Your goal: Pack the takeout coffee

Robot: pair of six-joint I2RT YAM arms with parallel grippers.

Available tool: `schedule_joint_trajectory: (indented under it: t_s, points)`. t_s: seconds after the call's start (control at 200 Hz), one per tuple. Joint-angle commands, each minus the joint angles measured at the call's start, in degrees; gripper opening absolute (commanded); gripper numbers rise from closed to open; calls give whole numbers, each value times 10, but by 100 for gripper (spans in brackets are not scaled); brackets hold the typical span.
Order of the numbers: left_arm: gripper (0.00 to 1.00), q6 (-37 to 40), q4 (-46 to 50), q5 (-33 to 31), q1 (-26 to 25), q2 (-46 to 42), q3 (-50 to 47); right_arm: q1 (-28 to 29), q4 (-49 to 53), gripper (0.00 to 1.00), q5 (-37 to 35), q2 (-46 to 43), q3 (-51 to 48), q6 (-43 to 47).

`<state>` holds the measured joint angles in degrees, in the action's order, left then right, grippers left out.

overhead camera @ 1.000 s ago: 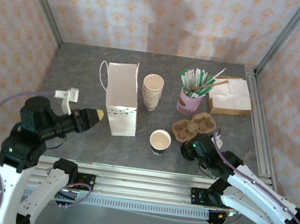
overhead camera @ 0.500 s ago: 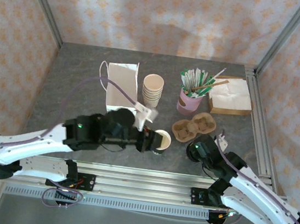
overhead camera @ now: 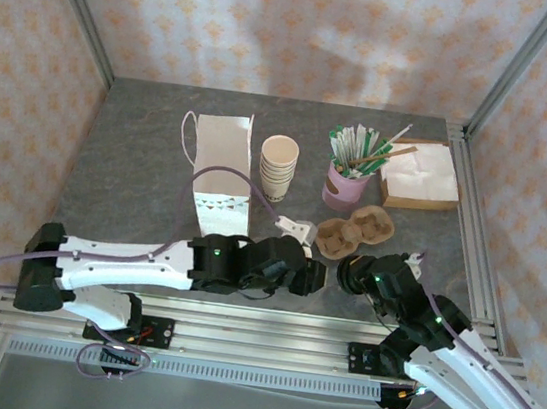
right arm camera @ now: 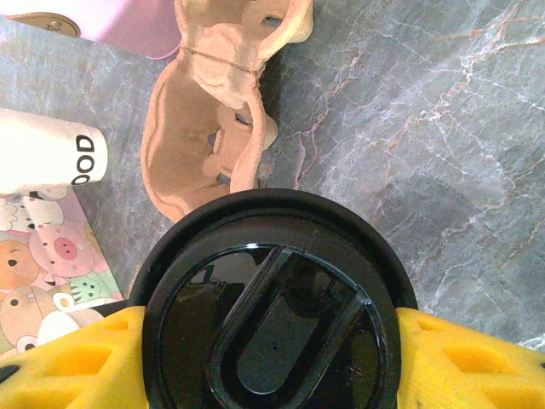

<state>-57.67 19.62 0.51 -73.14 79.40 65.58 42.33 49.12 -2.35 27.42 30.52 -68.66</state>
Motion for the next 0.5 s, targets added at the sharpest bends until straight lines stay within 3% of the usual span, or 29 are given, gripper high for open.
schedule_joint_trajectory:
  t_s: [0.0,0.175,0.495]
  points:
    - [28,-17,-23,-29,-3,25,28,-1,36,62,-11,-15,27,-8]
    - [24,-43,-49,9,1,83,57,-1,67,61,-31,-46,37,-20]
    - [24,-78,-52,5,15,151,72,-1,77,61,-33,-56,43,-26]
